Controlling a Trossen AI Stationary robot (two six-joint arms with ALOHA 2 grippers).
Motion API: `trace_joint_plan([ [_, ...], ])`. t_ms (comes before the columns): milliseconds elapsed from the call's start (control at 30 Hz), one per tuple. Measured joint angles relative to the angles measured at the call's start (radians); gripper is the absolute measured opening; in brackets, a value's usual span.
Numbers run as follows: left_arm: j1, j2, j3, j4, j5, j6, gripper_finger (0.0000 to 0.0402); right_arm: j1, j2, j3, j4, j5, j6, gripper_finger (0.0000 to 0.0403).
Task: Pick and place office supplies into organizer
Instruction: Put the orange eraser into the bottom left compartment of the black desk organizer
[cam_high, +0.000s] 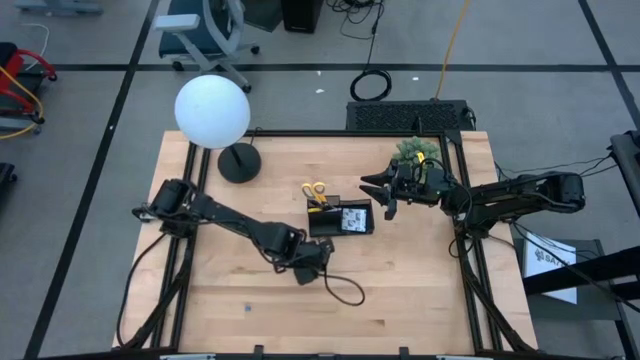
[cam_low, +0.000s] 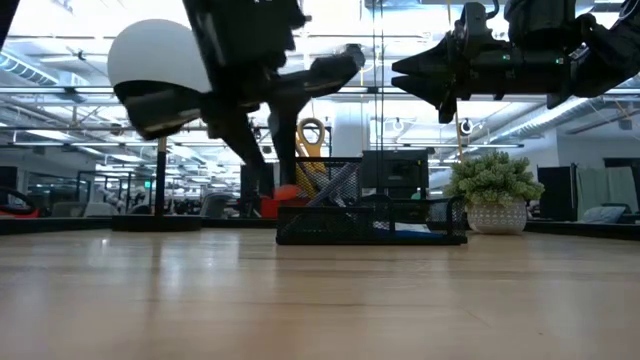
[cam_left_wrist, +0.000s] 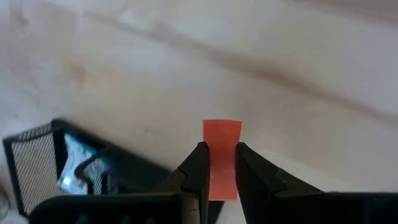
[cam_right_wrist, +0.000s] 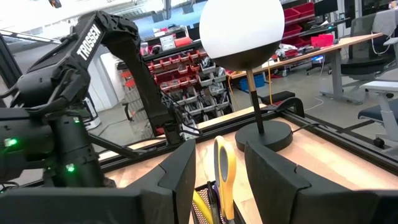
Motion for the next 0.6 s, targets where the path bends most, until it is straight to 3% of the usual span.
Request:
trace_joint_plan([
  [600,0.111,-0.001,0.0,0.092,-0.099,0.081,0.0065,0.0,0.0,0.0,0.0,0.0,0.0,0.013],
])
